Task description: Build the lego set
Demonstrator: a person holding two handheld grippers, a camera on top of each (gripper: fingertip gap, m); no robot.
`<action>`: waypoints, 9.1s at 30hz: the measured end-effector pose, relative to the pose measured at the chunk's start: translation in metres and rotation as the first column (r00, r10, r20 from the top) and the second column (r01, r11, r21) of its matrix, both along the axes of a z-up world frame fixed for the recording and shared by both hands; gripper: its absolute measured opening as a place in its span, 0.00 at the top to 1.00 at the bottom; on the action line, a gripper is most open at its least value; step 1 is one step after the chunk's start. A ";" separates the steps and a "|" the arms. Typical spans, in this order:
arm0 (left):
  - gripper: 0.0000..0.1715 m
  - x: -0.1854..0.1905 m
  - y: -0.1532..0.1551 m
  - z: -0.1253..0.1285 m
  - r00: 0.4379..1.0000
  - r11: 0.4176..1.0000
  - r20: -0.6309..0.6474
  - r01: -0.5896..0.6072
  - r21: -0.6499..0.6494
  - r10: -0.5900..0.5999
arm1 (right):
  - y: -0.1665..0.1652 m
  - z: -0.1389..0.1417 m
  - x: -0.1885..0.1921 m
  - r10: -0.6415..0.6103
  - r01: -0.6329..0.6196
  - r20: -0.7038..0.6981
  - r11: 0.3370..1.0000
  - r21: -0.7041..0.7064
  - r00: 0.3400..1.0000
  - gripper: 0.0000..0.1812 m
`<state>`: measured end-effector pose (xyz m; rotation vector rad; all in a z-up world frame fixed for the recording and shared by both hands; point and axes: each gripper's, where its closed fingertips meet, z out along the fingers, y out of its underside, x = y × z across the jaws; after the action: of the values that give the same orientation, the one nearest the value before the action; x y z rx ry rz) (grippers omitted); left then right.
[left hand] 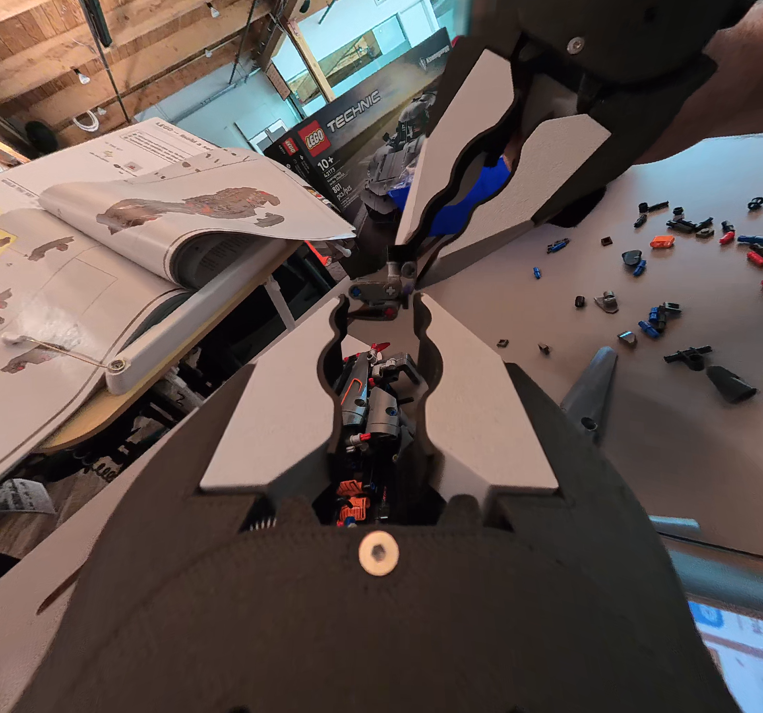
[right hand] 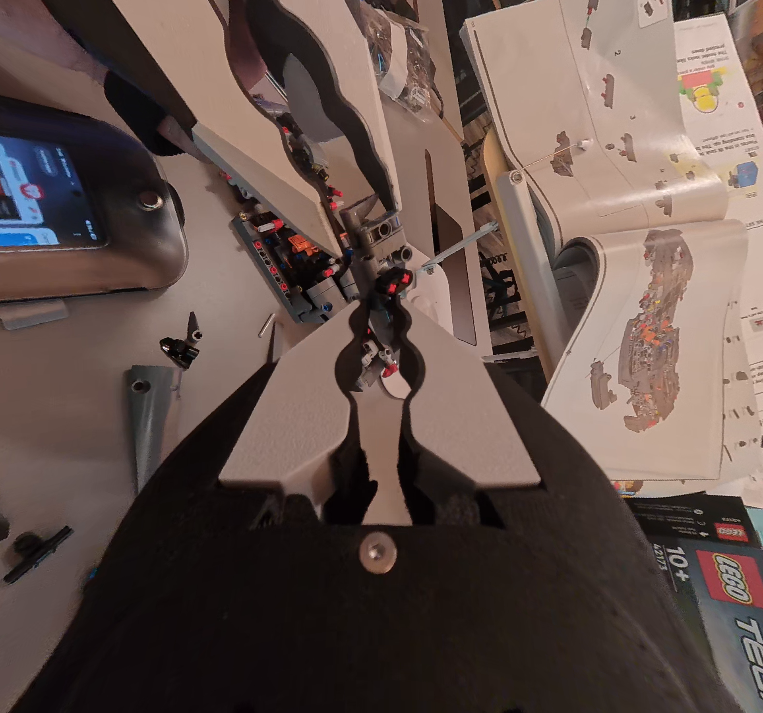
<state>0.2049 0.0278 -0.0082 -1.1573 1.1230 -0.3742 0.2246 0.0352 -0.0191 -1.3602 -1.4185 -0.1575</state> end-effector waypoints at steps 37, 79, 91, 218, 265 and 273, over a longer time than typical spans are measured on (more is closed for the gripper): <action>0.87 -0.006 -0.009 0.019 0.994 0.977 -0.034 -0.093 0.194 0.101 | 0.002 0.012 -0.004 -0.023 0.020 0.018 0.986 0.164 1.000 0.92; 0.87 0.002 -0.016 0.014 0.997 0.981 -0.058 -0.042 0.191 0.054 | 0.003 -0.005 -0.003 -0.024 0.018 0.073 0.996 0.083 0.997 0.95; 0.85 -0.002 -0.010 0.015 0.998 0.990 -0.012 -0.052 0.133 0.054 | 0.006 -0.002 0.001 -0.048 0.042 0.062 0.995 0.085 0.997 0.96; 0.86 0.005 -0.008 0.007 0.927 0.865 0.343 0.294 -0.407 -0.153 | -0.018 -0.039 -0.044 -0.145 -0.197 -0.410 0.704 -0.682 0.901 0.78; 0.89 -0.022 -0.065 -0.070 0.846 0.846 -0.319 0.249 -0.472 -0.427 | -0.060 -0.090 -0.009 0.286 -0.169 0.102 0.779 -0.603 0.953 0.86; 0.93 -0.027 -0.060 -0.078 0.896 0.887 -0.314 0.160 -0.434 -0.315 | -0.052 -0.086 -0.012 0.265 -0.161 0.121 0.827 -0.539 0.957 0.87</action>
<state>0.1776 -0.0323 -0.0867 -1.4934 1.5909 -0.6150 0.2124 -0.0171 -0.1051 -1.6405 -1.8565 0.2803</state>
